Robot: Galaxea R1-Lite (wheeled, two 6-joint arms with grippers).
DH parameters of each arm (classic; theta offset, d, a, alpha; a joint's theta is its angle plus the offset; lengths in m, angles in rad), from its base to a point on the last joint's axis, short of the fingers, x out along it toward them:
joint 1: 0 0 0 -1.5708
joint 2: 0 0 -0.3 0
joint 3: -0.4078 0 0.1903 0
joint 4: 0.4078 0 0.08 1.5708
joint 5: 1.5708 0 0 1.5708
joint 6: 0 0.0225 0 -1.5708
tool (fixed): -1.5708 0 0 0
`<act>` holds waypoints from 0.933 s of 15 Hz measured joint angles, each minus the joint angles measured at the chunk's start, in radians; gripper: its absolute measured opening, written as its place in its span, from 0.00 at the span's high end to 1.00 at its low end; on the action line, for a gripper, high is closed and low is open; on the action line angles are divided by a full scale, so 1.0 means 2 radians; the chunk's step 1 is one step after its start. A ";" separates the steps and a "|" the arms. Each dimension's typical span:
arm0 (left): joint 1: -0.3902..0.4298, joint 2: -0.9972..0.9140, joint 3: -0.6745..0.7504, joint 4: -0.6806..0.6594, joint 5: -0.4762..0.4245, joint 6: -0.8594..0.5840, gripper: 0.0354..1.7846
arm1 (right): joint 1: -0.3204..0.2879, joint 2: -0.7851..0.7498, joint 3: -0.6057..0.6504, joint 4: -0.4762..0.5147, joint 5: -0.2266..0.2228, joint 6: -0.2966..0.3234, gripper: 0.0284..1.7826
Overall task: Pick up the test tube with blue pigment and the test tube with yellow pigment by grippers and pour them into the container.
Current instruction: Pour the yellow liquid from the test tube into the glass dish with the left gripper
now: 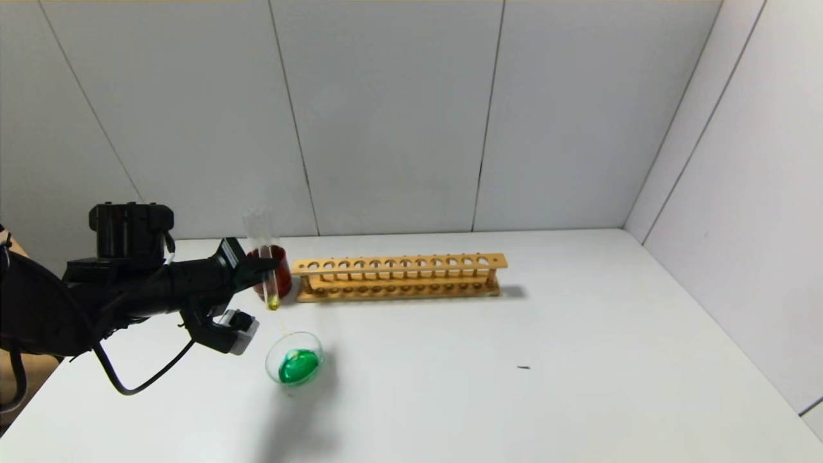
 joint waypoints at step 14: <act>-0.002 -0.008 -0.003 -0.037 0.006 0.027 0.85 | 0.000 0.000 0.000 0.000 0.000 0.000 0.02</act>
